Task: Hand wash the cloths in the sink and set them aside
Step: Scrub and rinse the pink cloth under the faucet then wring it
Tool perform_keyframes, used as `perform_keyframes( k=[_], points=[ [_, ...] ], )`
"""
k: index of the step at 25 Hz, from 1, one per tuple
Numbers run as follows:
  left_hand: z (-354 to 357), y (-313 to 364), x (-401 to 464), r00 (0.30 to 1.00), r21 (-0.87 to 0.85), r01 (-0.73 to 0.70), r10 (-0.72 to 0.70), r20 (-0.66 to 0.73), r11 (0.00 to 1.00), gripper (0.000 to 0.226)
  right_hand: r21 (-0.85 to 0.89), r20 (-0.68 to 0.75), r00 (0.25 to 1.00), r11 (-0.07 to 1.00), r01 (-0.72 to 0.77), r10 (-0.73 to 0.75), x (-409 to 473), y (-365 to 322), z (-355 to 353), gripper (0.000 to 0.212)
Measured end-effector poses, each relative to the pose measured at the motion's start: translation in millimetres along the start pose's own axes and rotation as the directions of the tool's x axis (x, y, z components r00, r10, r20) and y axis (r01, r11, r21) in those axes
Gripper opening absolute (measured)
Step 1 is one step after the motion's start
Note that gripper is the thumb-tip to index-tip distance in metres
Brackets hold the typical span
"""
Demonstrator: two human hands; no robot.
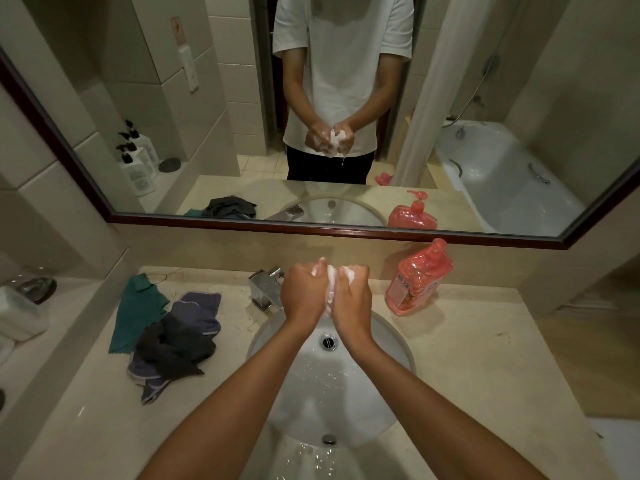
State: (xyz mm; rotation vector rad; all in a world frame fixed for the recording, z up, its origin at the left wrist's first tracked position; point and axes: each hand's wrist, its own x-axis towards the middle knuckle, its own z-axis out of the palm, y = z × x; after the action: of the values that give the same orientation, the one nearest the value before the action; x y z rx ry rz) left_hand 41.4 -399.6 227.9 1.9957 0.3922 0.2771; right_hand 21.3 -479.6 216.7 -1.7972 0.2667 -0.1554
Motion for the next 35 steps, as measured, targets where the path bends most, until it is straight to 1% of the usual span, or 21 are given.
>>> perform_keyframes(
  k=[1, 2, 3, 4, 5, 7, 8, 9, 10, 11, 13, 15, 16, 19, 21, 24, 27, 29, 31, 33, 35],
  points=[
    [-1, -1, 6, 0.995, -0.026, 0.094, -0.093, 0.039, 0.995, 0.051, -0.026, -0.006, 0.998, 0.997, 0.066, -0.066, -7, 3, 3, 0.015],
    [-1, -2, 9, 0.989, -0.035, 0.136, -0.133, 0.063, 0.990, 0.052, -0.048, -0.013, 0.991, 0.990, 0.130, -0.131, -10, 5, 4, 0.020],
    [0, -2, 7, 0.991, -0.034, 0.122, -0.120, 0.066, 0.992, 0.052, -0.071, -0.027, 0.985, 0.983, 0.167, -0.169, -8, 3, 5, 0.024],
    [1, -2, 3, 0.997, -0.019, 0.064, -0.063, 0.050, 0.998, 0.051, -0.096, -0.035, 0.986, 0.983, 0.159, -0.163, -1, 0, 4, 0.029],
    [2, -3, -4, 1.000, 0.014, -0.017, 0.017, 0.023, 1.000, 0.048, -0.108, -0.022, 0.994, 0.988, 0.108, -0.111, 8, -4, 2, 0.031],
    [6, -4, -11, 0.982, 0.133, -0.185, 0.190, -0.019, 0.974, 0.041, -0.054, 0.043, 0.997, 0.997, -0.060, 0.062, 27, -12, -3, 0.033],
    [6, -5, -10, 0.971, 0.185, -0.230, 0.238, -0.020, 0.956, 0.038, -0.023, 0.069, 0.987, 0.989, -0.144, 0.145, 31, -11, -5, 0.032],
    [6, -4, -8, 0.968, 0.205, -0.242, 0.250, -0.012, 0.948, 0.037, -0.009, 0.070, 0.980, 0.982, -0.187, 0.187, 32, -8, -5, 0.030],
    [6, -3, -7, 0.972, 0.202, -0.228, 0.234, -0.004, 0.952, 0.037, -0.006, 0.056, 0.982, 0.984, -0.179, 0.179, 29, -6, -5, 0.030],
    [7, -2, -6, 0.981, 0.183, -0.190, 0.193, 0.004, 0.964, 0.038, -0.015, 0.028, 0.992, 0.992, -0.127, 0.127, 23, -3, -3, 0.030],
    [8, -2, 2, 0.999, 0.073, -0.034, 0.031, 0.038, 0.997, 0.043, -0.068, -0.032, 0.999, 0.997, 0.042, -0.044, 6, 4, 0, 0.031],
    [10, -6, 9, 0.984, -0.040, 0.144, -0.139, 0.108, 0.989, 0.045, -0.134, -0.058, 0.976, 0.971, 0.200, -0.209, -3, 9, 2, 0.028],
    [11, -7, 10, 0.973, -0.060, 0.195, -0.185, 0.140, 0.979, 0.045, -0.153, -0.060, 0.965, 0.958, 0.243, -0.254, -4, 11, 1, 0.026],
    [13, -10, 13, 0.958, -0.113, 0.220, -0.193, 0.212, 0.969, 0.042, -0.148, -0.051, 0.951, 0.944, 0.294, -0.305, 1, 10, -2, 0.026],
    [11, -6, 11, 0.968, -0.126, 0.144, -0.114, 0.224, 0.981, 0.042, -0.115, -0.063, 0.949, 0.947, 0.301, -0.309, 7, 8, -5, 0.031],
    [11, -3, 7, 0.981, -0.043, -0.068, 0.075, 0.180, 0.997, 0.047, -0.052, -0.101, 0.974, 0.978, 0.200, -0.204, 19, 6, -9, 0.038],
    [7, -6, -1, 0.962, -0.017, -0.238, 0.239, 0.135, 0.971, 0.043, -0.032, -0.101, 0.990, 0.995, 0.091, -0.094, 25, 7, -9, 0.038],
    [6, -10, -5, 0.928, 0.013, -0.353, 0.348, 0.128, 0.936, 0.045, 0.010, -0.049, 0.997, 0.999, -0.053, 0.054, 29, 9, -10, 0.034],
    [5, -15, -9, 0.892, 0.062, -0.445, 0.437, 0.115, 0.893, 0.051, 0.050, 0.043, 0.972, 0.971, -0.235, 0.233, 36, 11, -11, 0.023],
    [5, -20, -12, 0.873, 0.067, -0.484, 0.476, 0.107, 0.872, 0.049, 0.114, 0.114, 0.921, 0.916, -0.386, 0.374, 38, 12, -14, 0.018],
    [8, -24, -16, 0.894, 0.032, -0.441, 0.436, 0.101, 0.897, 0.039, 0.206, 0.104, 0.903, 0.879, -0.430, 0.418, 33, 13, -15, 0.020]
  ],
)
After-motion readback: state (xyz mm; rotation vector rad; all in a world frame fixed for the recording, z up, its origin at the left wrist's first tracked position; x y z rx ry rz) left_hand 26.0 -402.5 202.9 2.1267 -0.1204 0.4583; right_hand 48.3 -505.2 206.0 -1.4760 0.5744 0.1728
